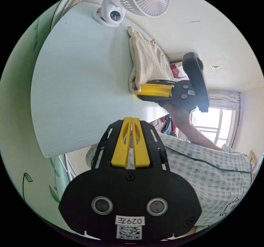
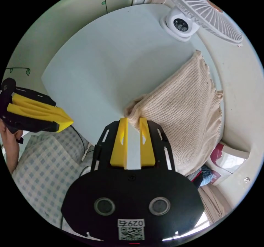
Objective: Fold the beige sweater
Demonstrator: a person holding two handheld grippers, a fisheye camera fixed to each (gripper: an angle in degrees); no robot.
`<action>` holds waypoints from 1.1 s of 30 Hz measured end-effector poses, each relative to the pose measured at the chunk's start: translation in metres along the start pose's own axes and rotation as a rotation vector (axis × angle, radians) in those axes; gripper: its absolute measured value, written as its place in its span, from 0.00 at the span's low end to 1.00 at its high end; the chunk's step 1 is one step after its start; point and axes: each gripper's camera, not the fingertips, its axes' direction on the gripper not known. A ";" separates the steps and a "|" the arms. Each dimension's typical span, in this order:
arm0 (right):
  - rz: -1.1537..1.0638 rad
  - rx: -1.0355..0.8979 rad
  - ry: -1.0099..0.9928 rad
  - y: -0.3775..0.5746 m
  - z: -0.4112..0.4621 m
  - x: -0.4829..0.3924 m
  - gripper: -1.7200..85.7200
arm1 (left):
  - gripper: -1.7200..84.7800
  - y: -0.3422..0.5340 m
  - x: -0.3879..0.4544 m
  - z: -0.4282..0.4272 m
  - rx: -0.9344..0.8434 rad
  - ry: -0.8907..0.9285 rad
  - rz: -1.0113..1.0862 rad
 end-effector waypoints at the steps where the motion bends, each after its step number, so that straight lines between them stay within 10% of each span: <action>1: 0.003 0.004 -0.021 0.002 0.002 0.005 0.06 | 0.01 -0.001 0.001 0.001 -0.002 0.004 -0.001; 9: 0.405 0.593 -0.960 0.171 0.006 0.216 0.03 | 0.01 -0.021 0.025 0.036 -0.083 0.086 0.007; 15: 0.838 1.005 -1.009 0.400 0.042 0.338 0.03 | 0.01 -0.051 0.070 0.077 -0.174 0.102 0.061; 21: 1.280 0.695 -1.079 0.522 0.223 0.398 0.03 | 0.01 -0.086 0.142 0.115 -0.188 0.093 0.134; 33: 1.007 0.635 -1.252 0.560 0.307 0.450 0.03 | 0.25 -0.118 0.377 0.252 -0.206 -0.369 0.468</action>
